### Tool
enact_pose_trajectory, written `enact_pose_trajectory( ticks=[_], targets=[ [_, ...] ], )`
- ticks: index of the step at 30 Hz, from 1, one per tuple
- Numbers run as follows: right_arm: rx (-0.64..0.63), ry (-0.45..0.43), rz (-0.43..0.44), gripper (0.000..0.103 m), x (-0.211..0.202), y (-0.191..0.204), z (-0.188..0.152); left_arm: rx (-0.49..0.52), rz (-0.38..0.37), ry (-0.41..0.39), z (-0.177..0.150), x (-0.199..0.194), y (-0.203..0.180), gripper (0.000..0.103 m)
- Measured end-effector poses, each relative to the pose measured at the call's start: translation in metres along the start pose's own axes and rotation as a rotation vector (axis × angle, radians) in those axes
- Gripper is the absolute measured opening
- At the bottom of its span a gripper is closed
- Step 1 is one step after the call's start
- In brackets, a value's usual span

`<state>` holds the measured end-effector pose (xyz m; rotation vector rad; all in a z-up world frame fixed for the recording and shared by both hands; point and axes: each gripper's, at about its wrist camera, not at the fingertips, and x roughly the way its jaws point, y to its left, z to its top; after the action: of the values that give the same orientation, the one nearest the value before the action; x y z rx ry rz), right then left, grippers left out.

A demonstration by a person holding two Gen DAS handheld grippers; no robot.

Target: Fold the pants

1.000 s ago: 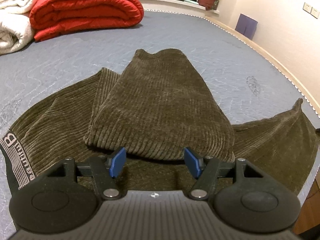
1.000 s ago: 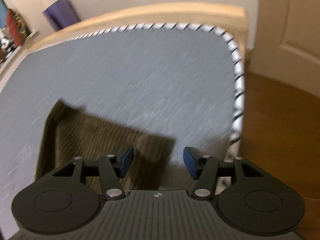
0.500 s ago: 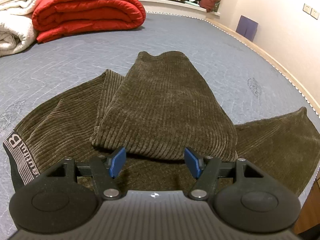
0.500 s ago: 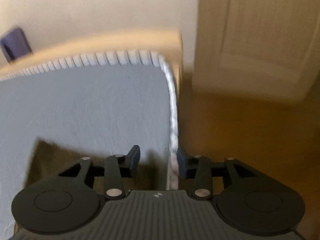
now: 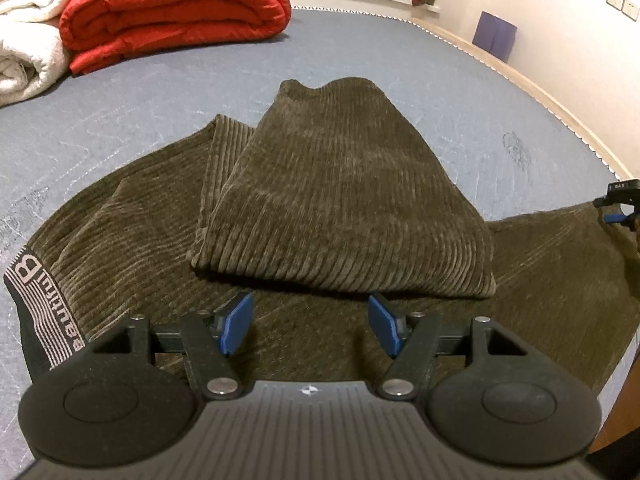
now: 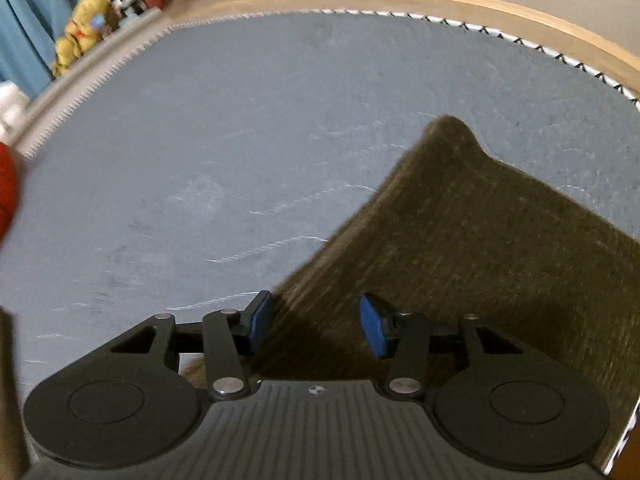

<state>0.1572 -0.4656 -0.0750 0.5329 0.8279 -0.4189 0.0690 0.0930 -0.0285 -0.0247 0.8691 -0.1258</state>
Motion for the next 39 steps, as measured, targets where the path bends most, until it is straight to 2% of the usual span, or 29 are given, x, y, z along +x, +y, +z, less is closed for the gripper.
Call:
enact_pose_trajectory(
  ticks=[2,4,7,10,12,15,19,23,25,29,32,34,36,39],
  targets=[
    [-0.031,-0.033,-0.012,0.050,0.001,0.000,0.002,0.001,0.009,0.028,-0.003,0.010,0.006,0.061],
    [-0.027,-0.043,-0.026,0.051,-0.002,0.000,0.001,0.017,0.054,0.101,-0.010,0.031,0.013,0.048],
    [-0.061,-0.053,-0.036,0.051,-0.011,0.013,0.001,0.097,0.060,0.104,-0.014,0.035,0.010,0.049],
    [-0.146,-0.091,-0.016,0.051,-0.027,0.021,-0.002,0.045,0.048,0.093,-0.010,0.017,0.014,0.050],
    [-0.213,-0.118,0.014,0.052,-0.045,0.032,-0.007,0.035,0.044,0.054,-0.007,0.002,0.018,0.051],
    [-0.293,-0.159,0.059,0.056,-0.070,0.046,-0.011,0.000,0.076,0.028,-0.007,-0.009,0.033,0.051],
    [-0.342,-0.219,0.112,0.059,-0.106,0.064,-0.014,-0.062,0.146,0.054,-0.011,-0.007,0.058,0.051],
    [-0.322,-0.258,0.219,0.059,-0.145,0.079,-0.018,-0.083,0.177,0.107,-0.022,0.000,0.070,0.051],
    [-0.318,-0.301,0.267,0.059,-0.169,0.090,-0.023,-0.122,0.204,0.081,-0.022,-0.007,0.074,0.050],
    [-0.306,-0.418,0.387,0.059,-0.222,0.112,-0.037,-0.225,0.215,-0.047,-0.009,-0.046,0.081,0.047],
    [-0.328,-0.450,0.478,0.059,-0.248,0.132,-0.057,-0.296,0.200,-0.119,0.000,-0.068,0.083,0.033],
    [-0.370,-0.492,0.527,0.058,-0.261,0.147,-0.076,-0.328,0.181,-0.152,0.005,-0.079,0.082,0.012],
    [-0.410,-0.489,0.559,0.056,-0.261,0.162,-0.098,-0.349,0.169,-0.174,0.007,-0.087,0.080,0.010],
    [-0.492,-0.425,0.630,0.054,-0.252,0.189,-0.127,-0.398,0.134,-0.186,0.012,-0.095,0.075,0.008]
  ],
)
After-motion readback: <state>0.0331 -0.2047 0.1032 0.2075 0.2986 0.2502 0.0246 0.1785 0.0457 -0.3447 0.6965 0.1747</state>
